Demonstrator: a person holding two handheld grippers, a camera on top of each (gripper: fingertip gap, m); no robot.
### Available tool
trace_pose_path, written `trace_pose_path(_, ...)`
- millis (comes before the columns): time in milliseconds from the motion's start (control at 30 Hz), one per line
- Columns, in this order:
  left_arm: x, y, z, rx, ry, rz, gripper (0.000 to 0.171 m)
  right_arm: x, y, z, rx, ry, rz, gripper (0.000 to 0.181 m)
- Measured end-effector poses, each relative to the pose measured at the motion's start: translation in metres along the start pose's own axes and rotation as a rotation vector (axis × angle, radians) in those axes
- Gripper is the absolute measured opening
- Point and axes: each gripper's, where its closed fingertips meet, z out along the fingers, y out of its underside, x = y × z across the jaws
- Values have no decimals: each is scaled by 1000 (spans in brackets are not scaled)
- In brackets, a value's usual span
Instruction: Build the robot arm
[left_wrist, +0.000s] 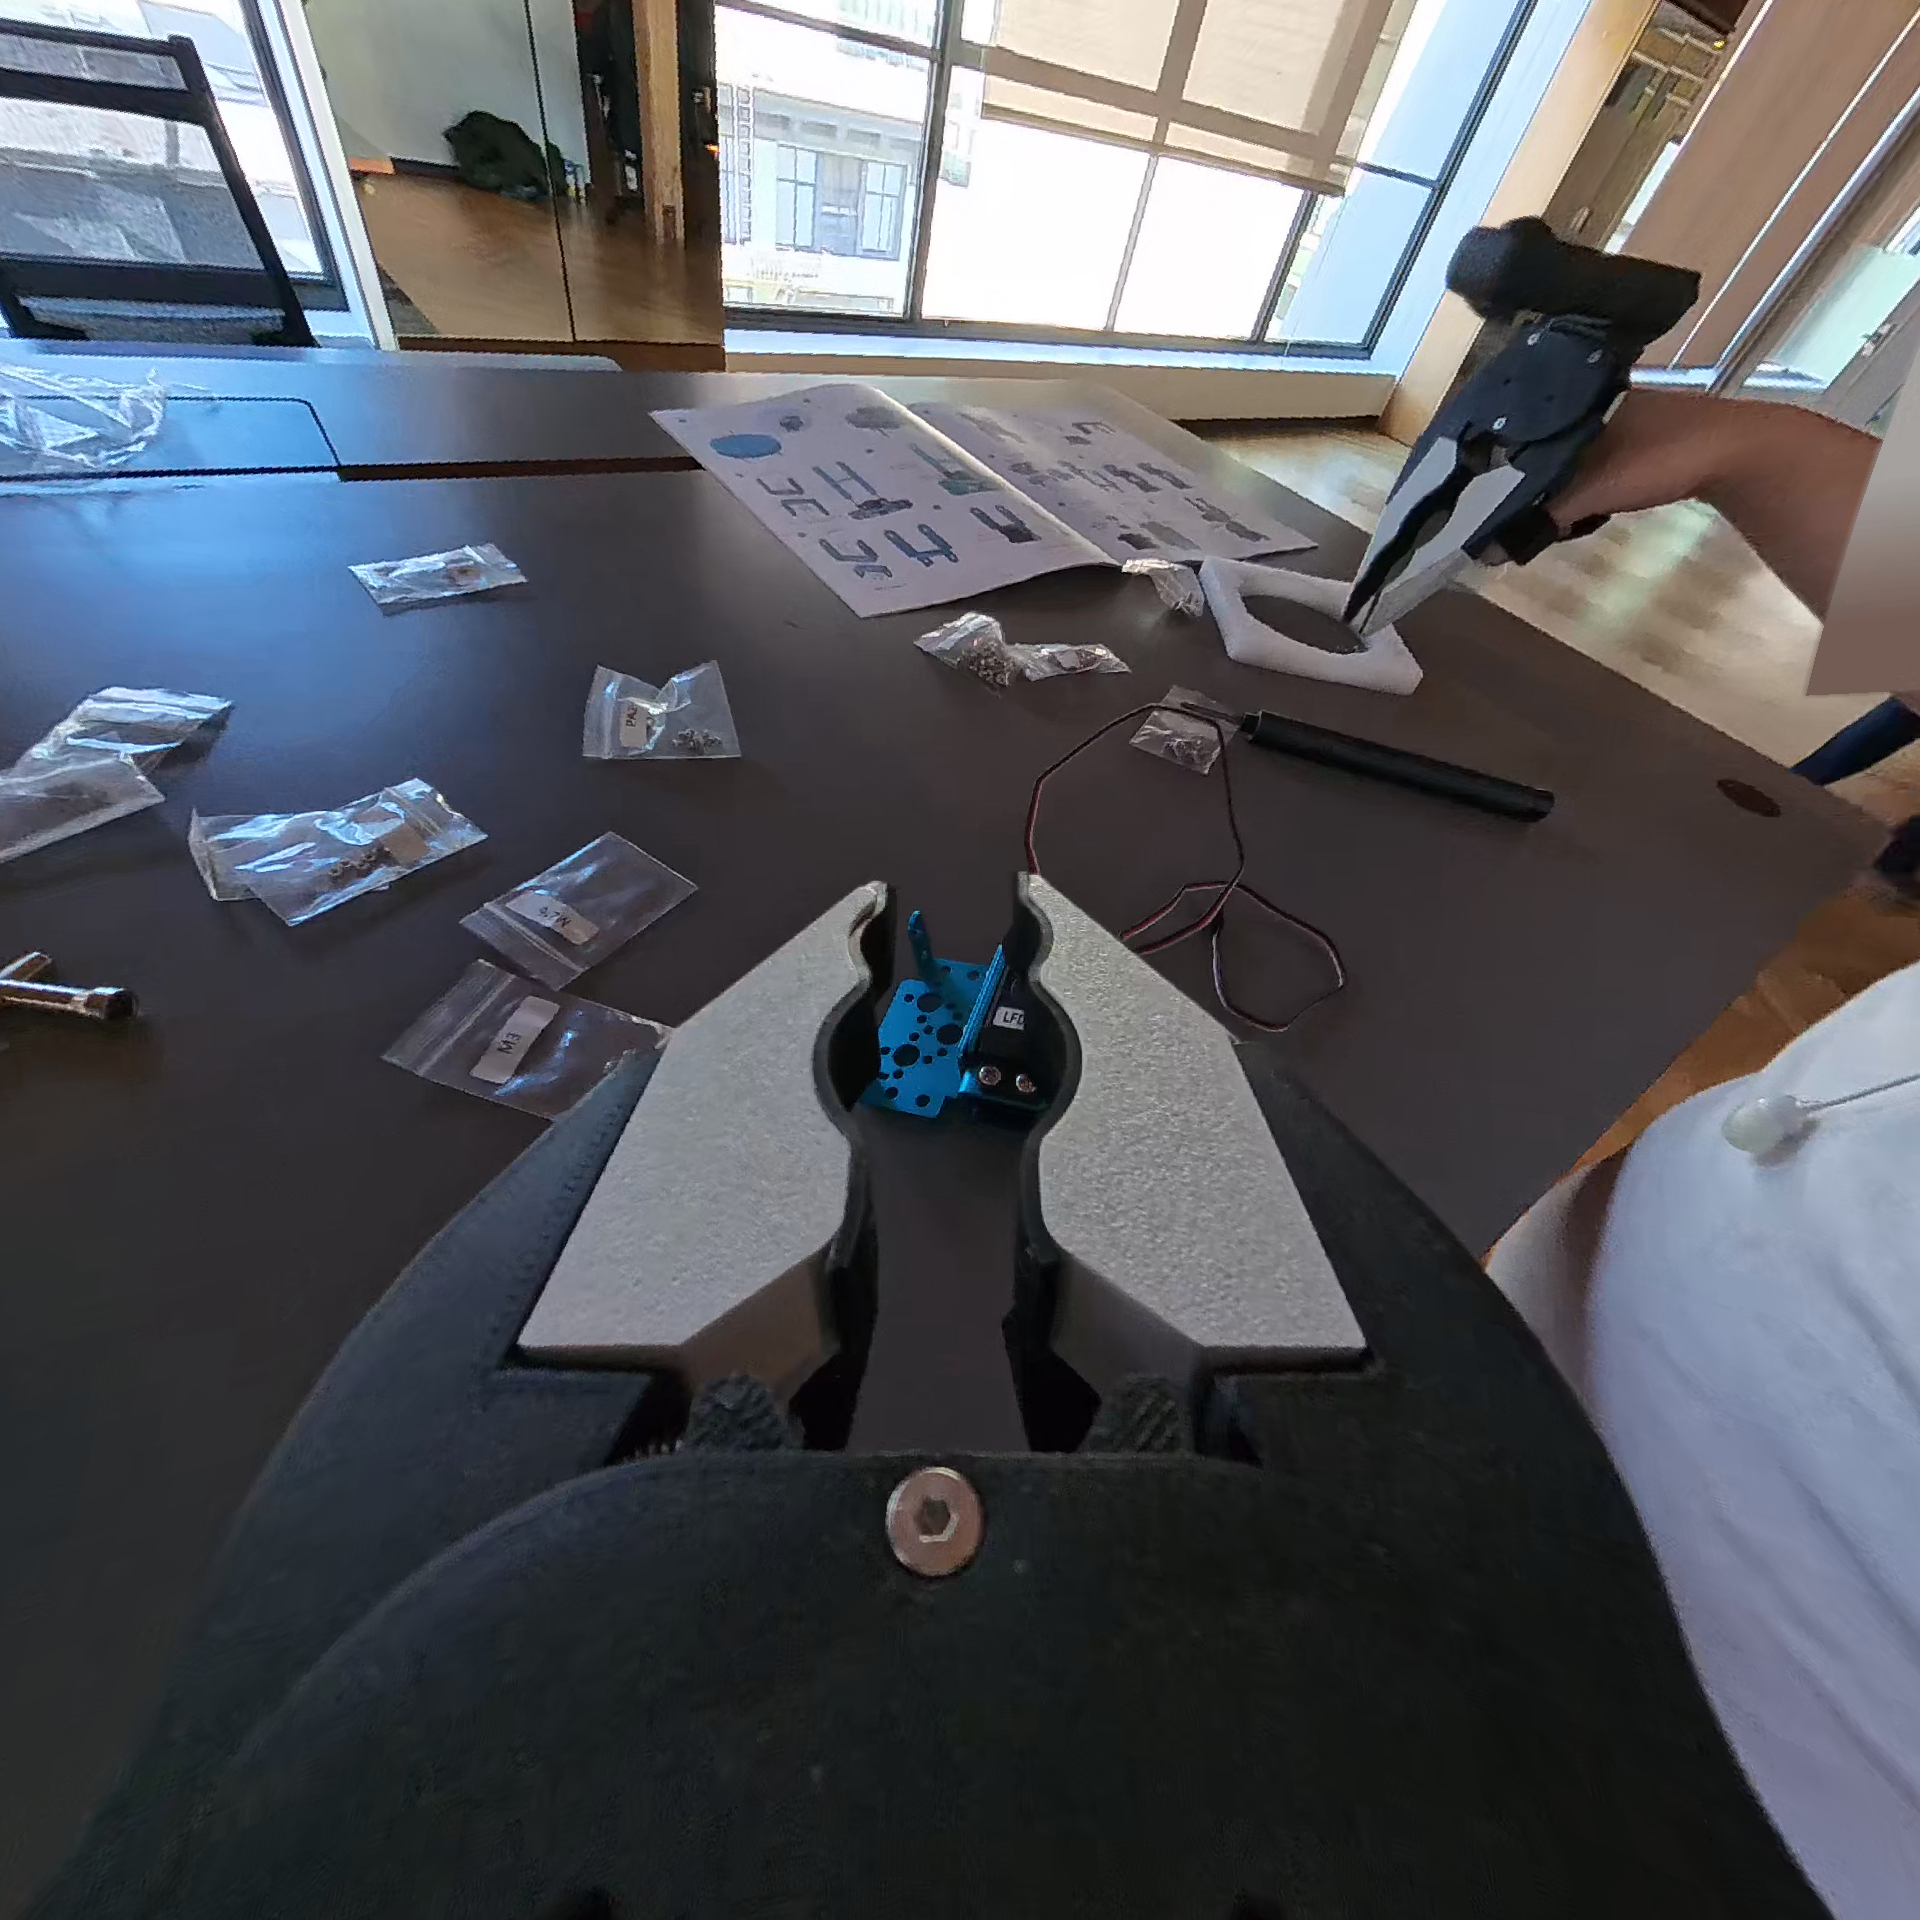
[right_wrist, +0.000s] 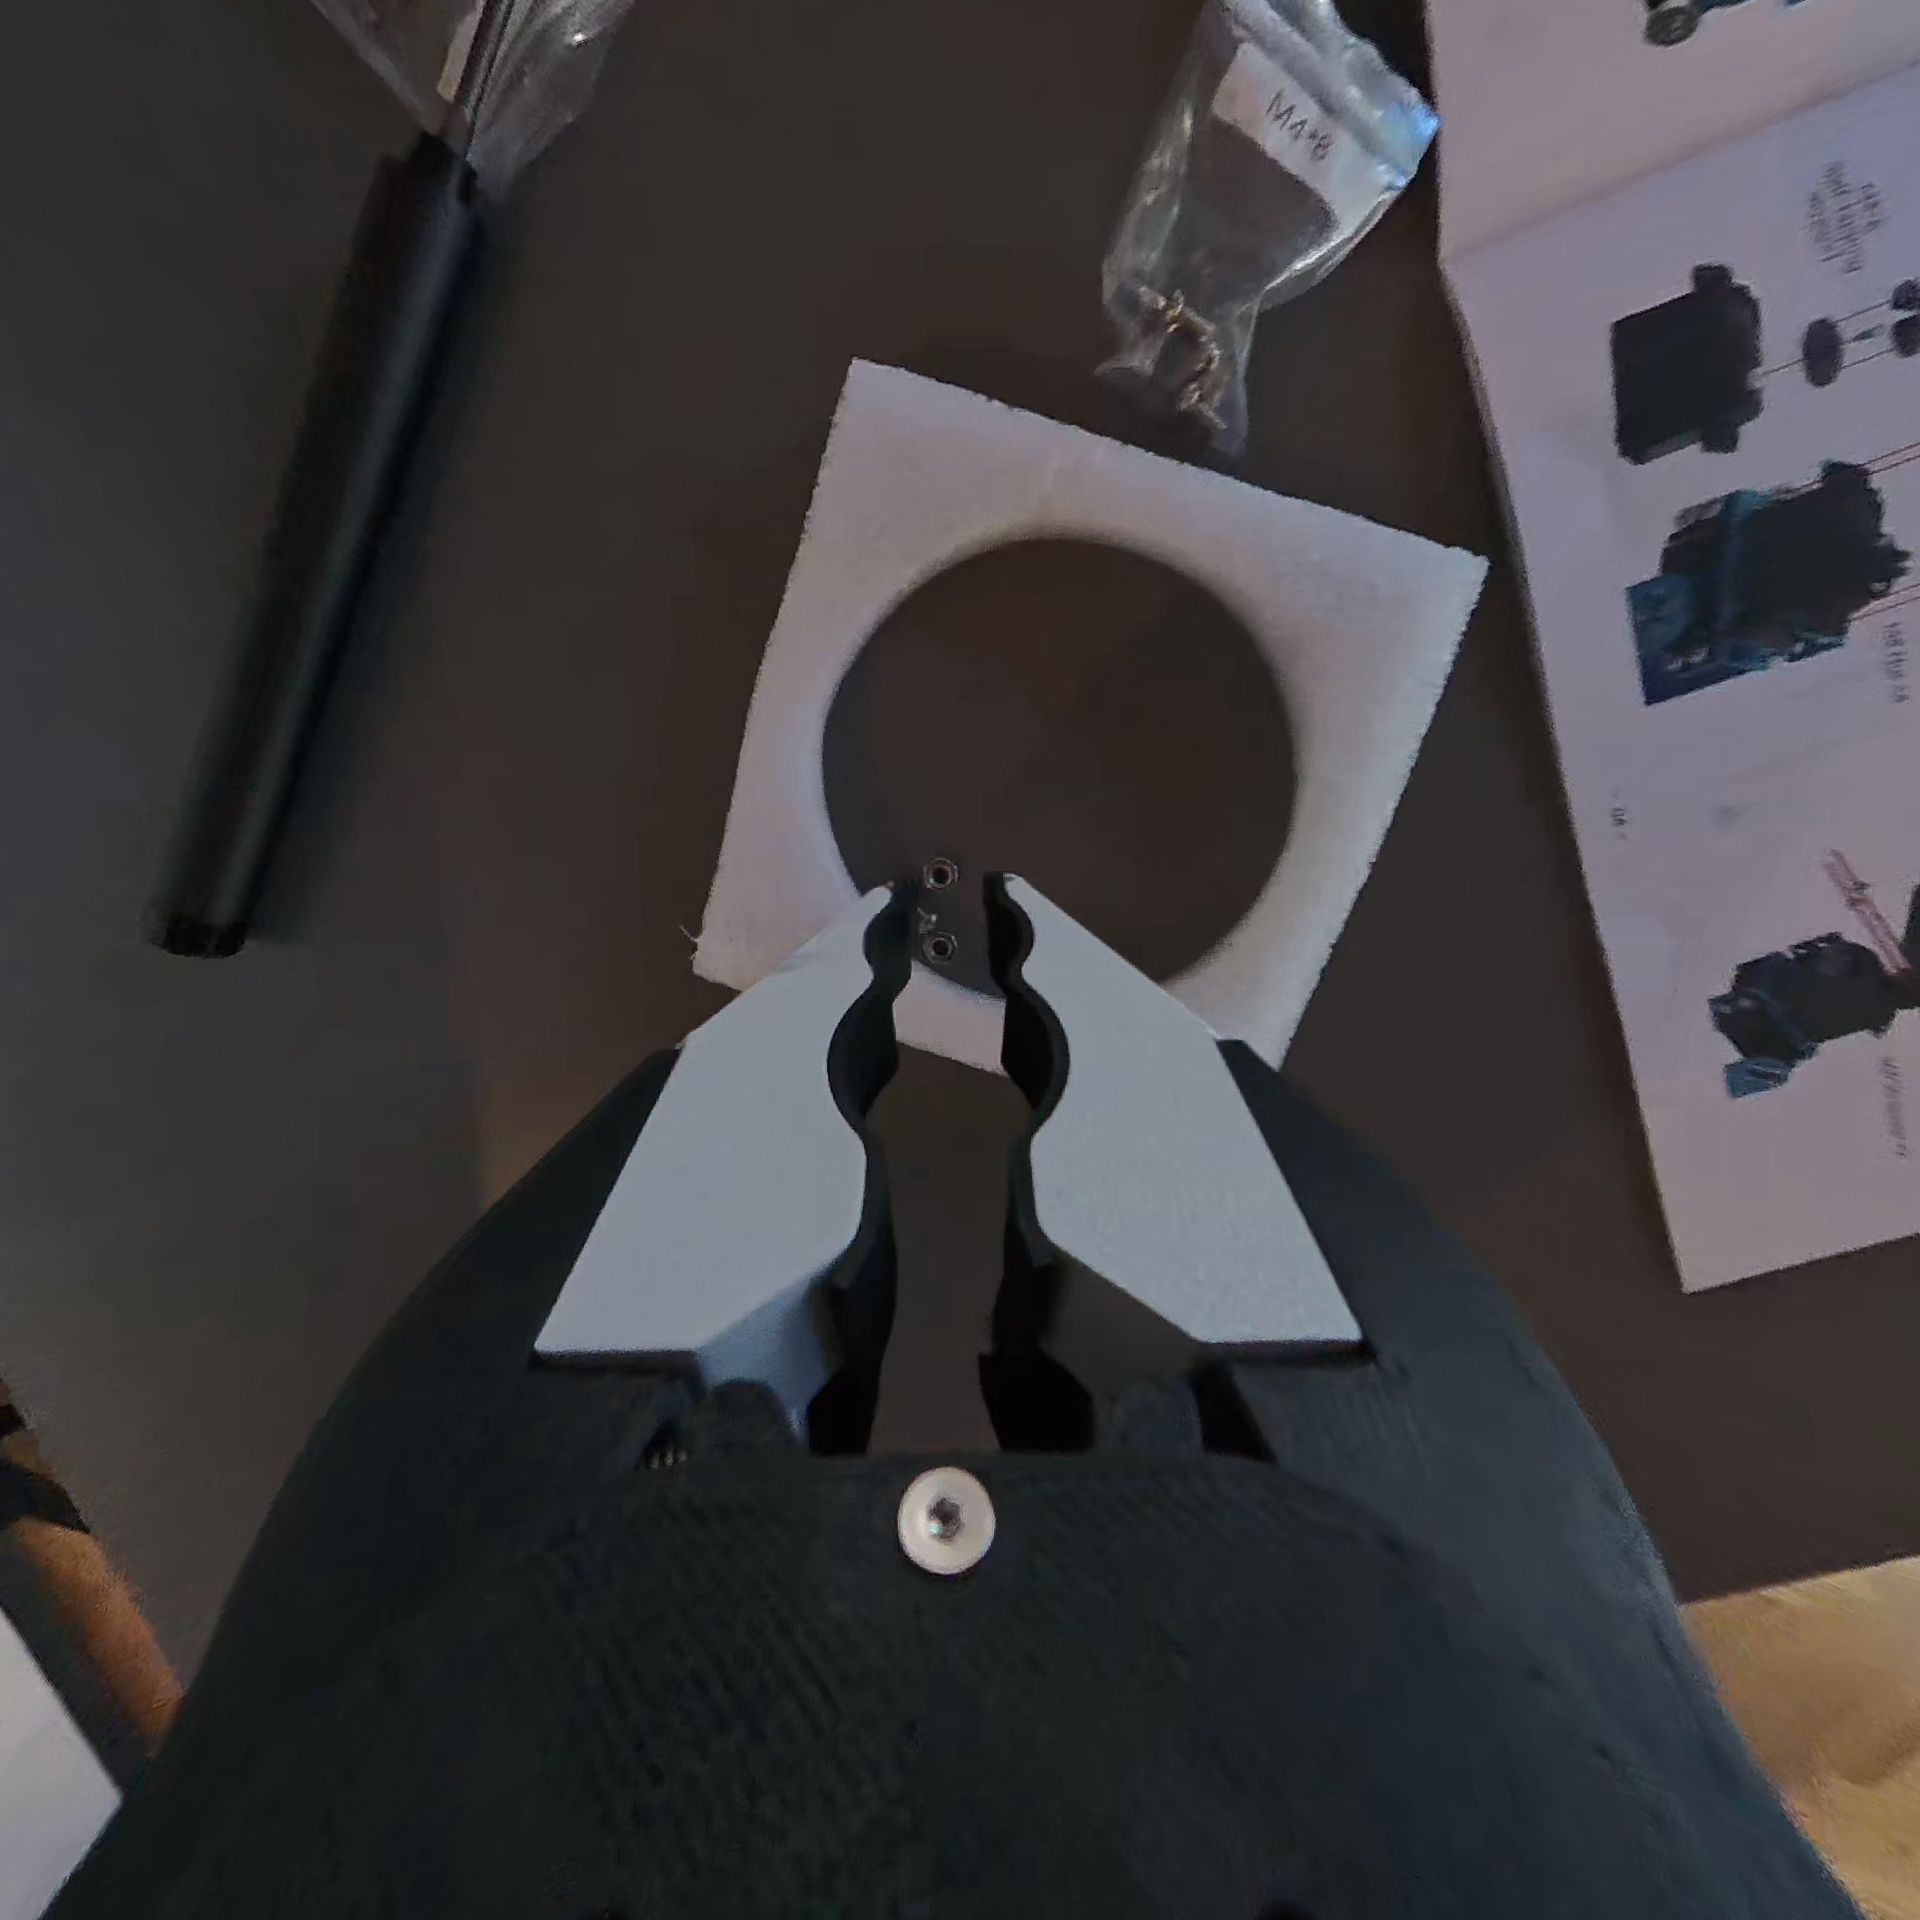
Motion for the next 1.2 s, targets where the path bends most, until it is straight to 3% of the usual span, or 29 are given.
trace_pose_path(400,-3,-2,4,20,0,-21,21,-7,14,10,-38,17,3,11)
trace_pose_path(700,1,0,3,19,-3,-19,21,-6,7,6,13,65,-35,4)
trace_pose_path(800,10,-11,-1,48,9,-40,19,-21,-32,-18,141,139,-137,4)
trace_pose_path(867,26,-20,3,72,74,-121,13,-52,-82,-41,297,195,-292,3)
trace_pose_path(967,54,-19,18,18,208,-296,22,-124,-167,-59,618,198,-501,3)
trace_pose_path(1067,68,-18,31,-7,246,-383,24,-196,-225,-47,857,70,-612,3)
trace_pose_path(1200,78,-23,41,-4,255,-448,20,-241,-262,-17,914,-28,-656,3)
